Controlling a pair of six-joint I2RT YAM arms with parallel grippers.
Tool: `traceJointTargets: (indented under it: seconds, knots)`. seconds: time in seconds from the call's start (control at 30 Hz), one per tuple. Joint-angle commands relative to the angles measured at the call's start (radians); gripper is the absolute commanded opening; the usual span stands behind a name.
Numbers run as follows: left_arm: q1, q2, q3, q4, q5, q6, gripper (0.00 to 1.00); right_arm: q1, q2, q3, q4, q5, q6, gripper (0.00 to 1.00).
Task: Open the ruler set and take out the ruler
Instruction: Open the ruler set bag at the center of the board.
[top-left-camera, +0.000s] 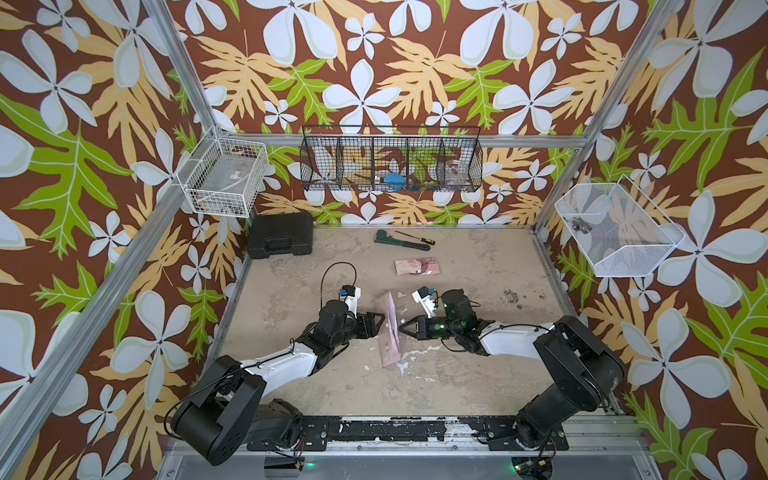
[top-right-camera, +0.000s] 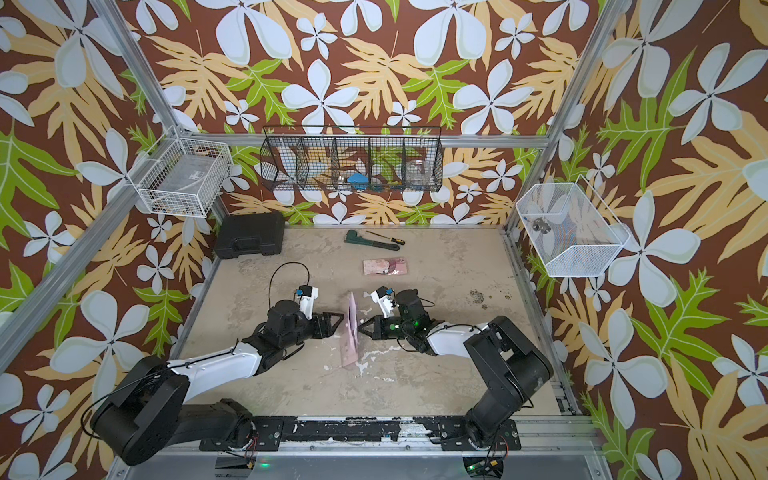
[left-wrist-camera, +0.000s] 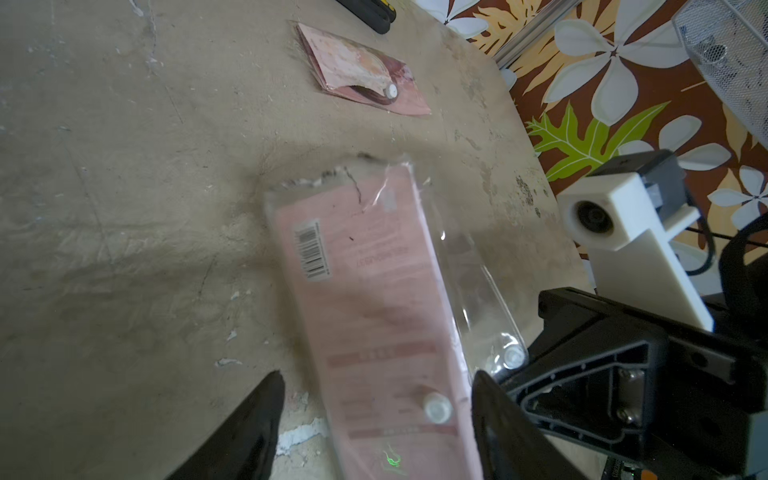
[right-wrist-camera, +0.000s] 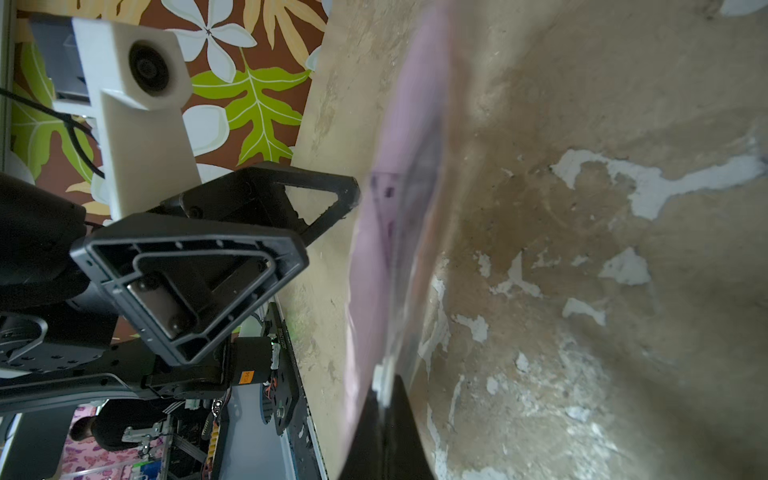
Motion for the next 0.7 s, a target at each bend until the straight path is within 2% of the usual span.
traceJointTargets:
  seconds: [0.0,0.27,0.4,0.5,0.67]
  knots:
    - [0.001,-0.007,0.011,-0.056,-0.047,0.042,0.79,0.000,-0.017,0.005,0.030,0.020,0.024,0.00]
    - [-0.008,0.045,0.076,-0.104,0.080,0.081,0.82,0.001,-0.005,0.016,0.016,0.041,-0.009,0.00]
    - [-0.048,0.081,0.117,-0.127,0.068,0.094,0.81,0.001,0.009,0.014,0.031,0.048,-0.005,0.00]
    - [-0.062,0.117,0.130,-0.131,0.064,0.085,0.76,0.001,0.008,0.015,0.030,0.057,-0.008,0.00]
    - [-0.067,0.140,0.127,-0.139,0.023,0.083,0.60,0.001,0.003,0.016,0.016,0.068,-0.018,0.00]
